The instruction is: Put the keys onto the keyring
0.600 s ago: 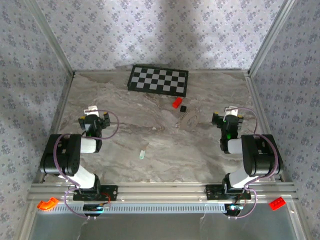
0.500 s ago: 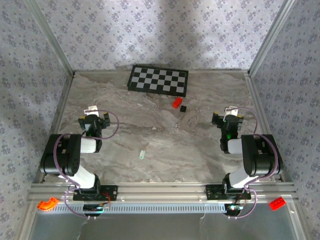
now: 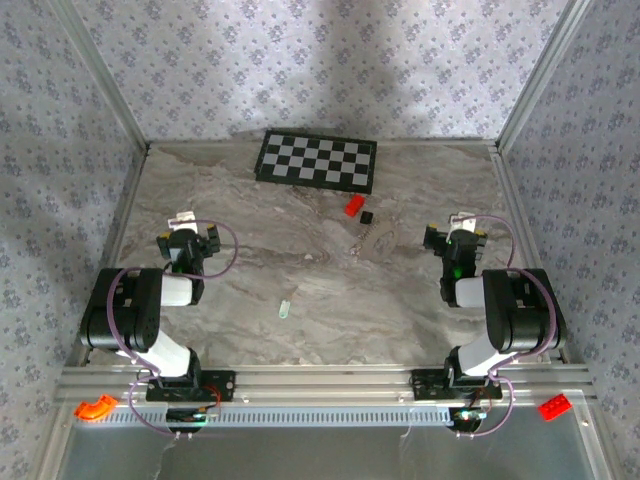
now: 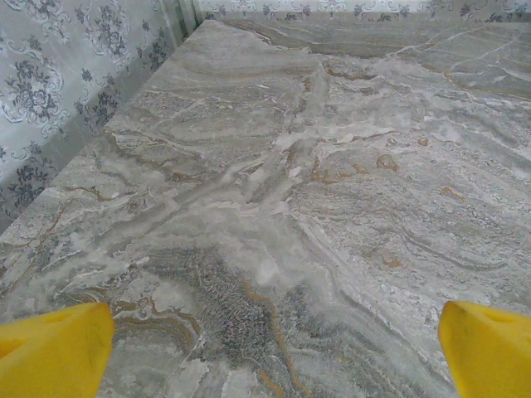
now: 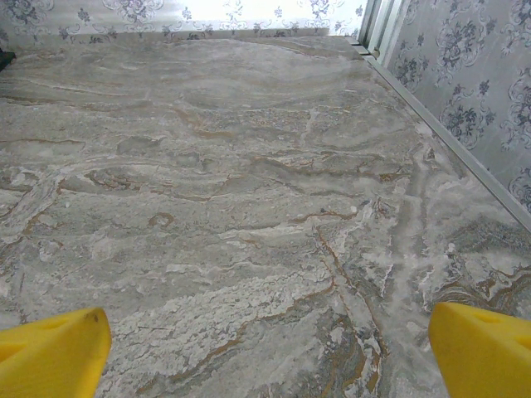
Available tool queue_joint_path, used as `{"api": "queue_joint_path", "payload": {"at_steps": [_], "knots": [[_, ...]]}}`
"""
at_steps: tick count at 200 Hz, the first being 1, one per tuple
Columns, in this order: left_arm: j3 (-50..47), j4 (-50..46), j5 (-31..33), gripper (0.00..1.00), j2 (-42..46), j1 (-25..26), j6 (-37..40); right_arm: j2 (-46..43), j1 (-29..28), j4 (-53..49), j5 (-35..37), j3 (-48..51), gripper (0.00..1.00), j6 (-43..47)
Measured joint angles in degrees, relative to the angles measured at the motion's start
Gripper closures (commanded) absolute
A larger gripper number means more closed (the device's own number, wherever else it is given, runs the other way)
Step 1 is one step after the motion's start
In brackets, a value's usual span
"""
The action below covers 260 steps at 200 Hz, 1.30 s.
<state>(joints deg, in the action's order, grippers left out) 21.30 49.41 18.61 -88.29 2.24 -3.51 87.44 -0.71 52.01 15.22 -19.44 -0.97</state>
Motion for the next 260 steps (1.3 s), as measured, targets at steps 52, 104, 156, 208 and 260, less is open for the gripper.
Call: {"api": "queue_joint_path", "payload": {"at_steps": [52,104,156,208,260], "knots": [[0.0,0.0,0.0,0.0,0.0,0.0,0.0,0.0,0.0,0.0,0.0,0.0,0.0,0.0],[0.0,0.0,0.0,0.0,0.0,0.0,0.0,0.0,0.02,0.0,0.0,0.0,0.0,0.0],[0.0,0.0,-0.02,0.0,0.0,0.0,0.0,0.0,0.02,0.0,-0.07,0.0,0.0,0.0],[0.0,0.0,0.0,0.0,0.0,0.0,0.0,0.0,0.2,0.0,-0.59,0.0,0.0,-0.02],[0.0,0.0,0.0,0.0,0.0,0.0,0.0,0.0,0.2,0.0,-0.74,0.0,0.0,-0.02]]}}
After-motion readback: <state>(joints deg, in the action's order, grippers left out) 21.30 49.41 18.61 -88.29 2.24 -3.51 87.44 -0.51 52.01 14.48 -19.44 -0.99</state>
